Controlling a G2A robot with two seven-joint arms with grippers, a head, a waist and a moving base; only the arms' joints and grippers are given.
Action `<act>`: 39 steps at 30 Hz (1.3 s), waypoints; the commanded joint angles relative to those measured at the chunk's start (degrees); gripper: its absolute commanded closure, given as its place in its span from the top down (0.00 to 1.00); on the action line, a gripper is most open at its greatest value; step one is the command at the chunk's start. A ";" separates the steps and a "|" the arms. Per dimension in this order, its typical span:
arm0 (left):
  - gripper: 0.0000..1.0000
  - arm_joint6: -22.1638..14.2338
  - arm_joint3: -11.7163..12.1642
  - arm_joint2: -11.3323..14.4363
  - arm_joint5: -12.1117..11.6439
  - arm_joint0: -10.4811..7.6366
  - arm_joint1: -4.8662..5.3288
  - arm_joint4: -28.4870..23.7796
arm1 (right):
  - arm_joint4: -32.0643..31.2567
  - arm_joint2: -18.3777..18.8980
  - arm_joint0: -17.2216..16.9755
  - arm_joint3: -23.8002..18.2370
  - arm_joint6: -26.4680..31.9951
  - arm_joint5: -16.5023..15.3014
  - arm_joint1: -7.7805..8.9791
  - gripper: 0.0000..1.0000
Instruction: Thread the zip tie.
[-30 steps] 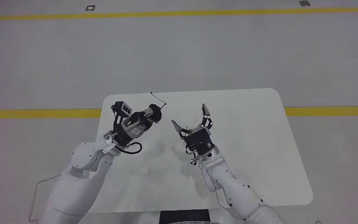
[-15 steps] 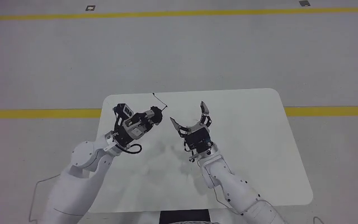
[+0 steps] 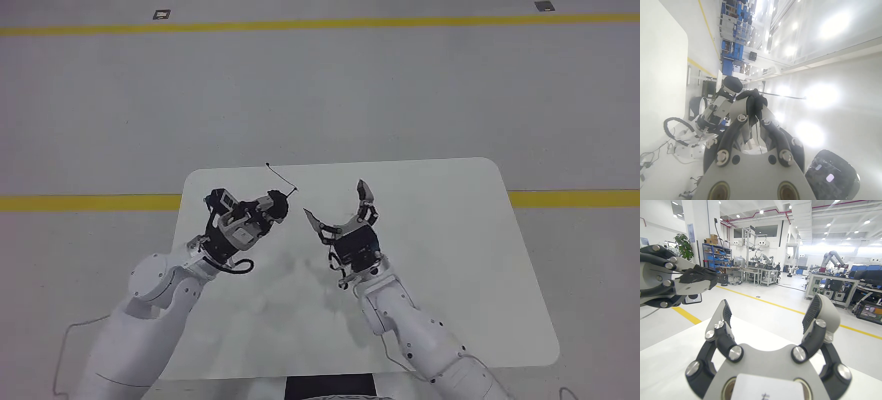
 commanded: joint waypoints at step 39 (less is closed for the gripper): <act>0.00 0.31 -0.49 1.23 0.00 0.46 -0.44 -1.55 | -0.77 -1.81 0.83 2.70 -6.63 -4.09 -3.15 0.26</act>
